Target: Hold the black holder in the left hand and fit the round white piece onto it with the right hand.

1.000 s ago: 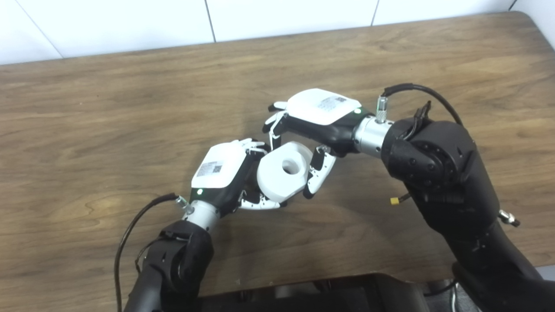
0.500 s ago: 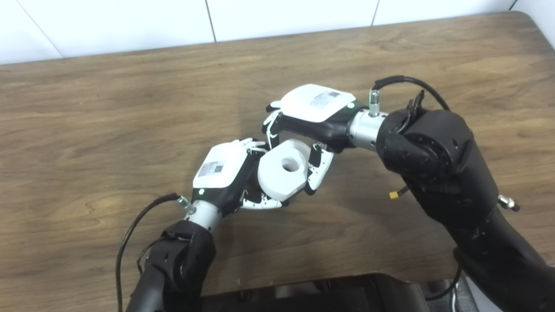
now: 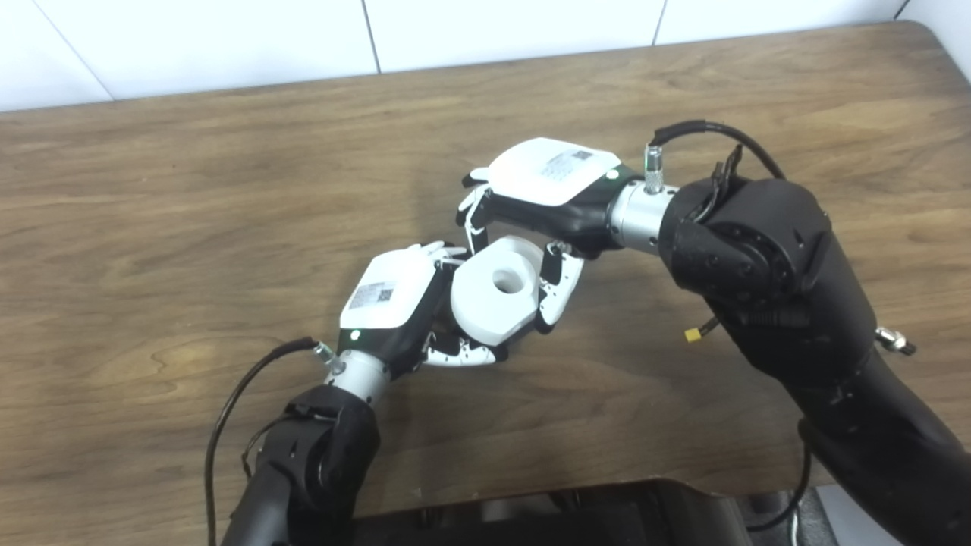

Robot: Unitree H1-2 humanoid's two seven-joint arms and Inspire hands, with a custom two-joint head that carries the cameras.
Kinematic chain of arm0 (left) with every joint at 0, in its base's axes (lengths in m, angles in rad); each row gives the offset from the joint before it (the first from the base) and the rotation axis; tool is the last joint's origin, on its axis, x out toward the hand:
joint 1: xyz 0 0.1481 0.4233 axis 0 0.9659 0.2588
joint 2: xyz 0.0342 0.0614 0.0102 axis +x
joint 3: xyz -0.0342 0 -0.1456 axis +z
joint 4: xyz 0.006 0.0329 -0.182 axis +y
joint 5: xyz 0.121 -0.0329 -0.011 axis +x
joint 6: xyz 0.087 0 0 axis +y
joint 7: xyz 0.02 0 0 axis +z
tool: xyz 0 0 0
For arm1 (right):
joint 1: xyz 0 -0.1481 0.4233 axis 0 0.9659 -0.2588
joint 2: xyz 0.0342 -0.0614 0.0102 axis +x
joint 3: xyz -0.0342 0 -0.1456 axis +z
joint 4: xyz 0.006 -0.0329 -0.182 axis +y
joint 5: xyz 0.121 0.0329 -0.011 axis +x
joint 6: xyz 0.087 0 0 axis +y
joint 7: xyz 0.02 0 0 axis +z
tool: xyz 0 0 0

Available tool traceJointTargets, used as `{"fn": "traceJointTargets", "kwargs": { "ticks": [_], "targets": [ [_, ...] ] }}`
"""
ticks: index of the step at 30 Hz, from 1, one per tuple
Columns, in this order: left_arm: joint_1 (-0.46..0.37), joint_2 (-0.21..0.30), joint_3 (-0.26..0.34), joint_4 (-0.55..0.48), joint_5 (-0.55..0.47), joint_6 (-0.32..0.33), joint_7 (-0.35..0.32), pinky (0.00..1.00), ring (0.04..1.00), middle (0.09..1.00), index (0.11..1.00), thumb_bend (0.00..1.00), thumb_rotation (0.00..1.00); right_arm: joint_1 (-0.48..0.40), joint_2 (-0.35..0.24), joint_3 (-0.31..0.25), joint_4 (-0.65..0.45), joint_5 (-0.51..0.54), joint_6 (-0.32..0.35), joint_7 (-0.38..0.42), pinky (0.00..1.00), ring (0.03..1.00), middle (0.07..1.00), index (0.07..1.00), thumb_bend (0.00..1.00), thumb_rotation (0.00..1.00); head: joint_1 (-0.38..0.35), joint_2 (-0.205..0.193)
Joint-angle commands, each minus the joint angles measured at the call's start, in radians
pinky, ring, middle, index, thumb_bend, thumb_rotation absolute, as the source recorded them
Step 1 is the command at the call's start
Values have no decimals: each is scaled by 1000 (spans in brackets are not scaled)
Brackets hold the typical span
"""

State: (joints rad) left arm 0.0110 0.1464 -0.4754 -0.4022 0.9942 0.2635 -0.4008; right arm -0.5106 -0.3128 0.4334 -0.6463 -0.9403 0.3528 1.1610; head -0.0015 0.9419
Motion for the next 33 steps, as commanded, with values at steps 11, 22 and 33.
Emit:
{"fn": "traceJointTargets", "kwargs": {
  "ticks": [11,22,33],
  "targets": [
    [18,1,-30,21,-18,14,-67,902,897,832,490,516,57,-60,-21,11,-20,-11,24,84,912,965,859,637,912,386,-2,4],
    [16,-1,-31,15,-19,21,-75,905,899,833,490,516,57,-57,-31,14,-23,-3,32,90,918,967,859,649,928,373,-5,9],
    [15,-2,-30,15,-20,23,-76,903,898,833,490,516,57,-67,-36,15,-20,15,45,86,921,971,862,658,932,367,-8,8]
  ]
}}
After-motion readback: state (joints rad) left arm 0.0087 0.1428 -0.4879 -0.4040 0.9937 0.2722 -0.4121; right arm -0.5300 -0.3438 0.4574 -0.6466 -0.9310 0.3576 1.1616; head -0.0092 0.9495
